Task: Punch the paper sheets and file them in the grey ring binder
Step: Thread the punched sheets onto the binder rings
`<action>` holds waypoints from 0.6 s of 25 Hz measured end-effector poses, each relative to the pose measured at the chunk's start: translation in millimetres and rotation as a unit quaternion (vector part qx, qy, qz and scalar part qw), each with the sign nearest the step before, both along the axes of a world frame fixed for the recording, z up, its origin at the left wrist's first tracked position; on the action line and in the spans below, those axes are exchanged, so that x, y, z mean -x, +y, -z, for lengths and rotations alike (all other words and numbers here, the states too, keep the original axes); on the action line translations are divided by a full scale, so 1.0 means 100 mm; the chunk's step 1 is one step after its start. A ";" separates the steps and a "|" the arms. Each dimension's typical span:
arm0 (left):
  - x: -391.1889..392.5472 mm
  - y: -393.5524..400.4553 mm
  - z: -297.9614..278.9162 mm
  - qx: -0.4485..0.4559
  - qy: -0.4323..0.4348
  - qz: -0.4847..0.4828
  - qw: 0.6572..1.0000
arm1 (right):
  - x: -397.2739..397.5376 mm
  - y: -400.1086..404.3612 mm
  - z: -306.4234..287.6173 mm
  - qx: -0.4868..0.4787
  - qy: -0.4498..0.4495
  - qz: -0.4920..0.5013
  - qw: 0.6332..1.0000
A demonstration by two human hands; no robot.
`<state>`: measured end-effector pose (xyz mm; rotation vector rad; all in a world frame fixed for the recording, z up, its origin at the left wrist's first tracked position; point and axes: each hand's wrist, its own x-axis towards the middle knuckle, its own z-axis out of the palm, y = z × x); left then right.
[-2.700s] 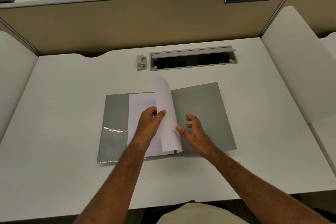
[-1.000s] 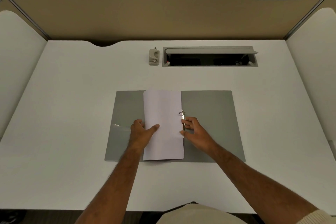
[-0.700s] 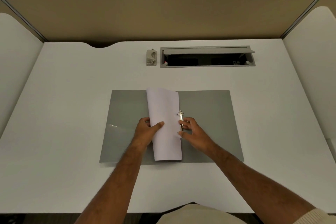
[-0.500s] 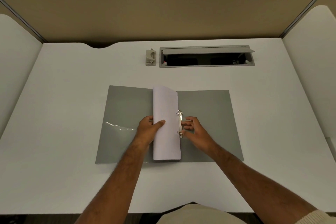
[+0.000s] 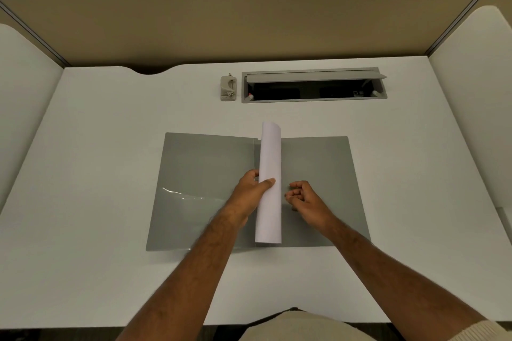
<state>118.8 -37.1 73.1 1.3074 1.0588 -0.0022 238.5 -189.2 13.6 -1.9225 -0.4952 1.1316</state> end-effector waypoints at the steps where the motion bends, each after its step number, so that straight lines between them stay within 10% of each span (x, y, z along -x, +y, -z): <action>1: -0.04 -0.03 0.00 0.000 0.005 0.008 1.000 | 0.00 0.00 0.00 0.001 0.001 -0.003 1.000; 15: -0.30 -0.27 0.13 -0.098 0.045 0.142 0.984 | -0.08 0.01 -0.11 -0.035 0.058 0.023 0.997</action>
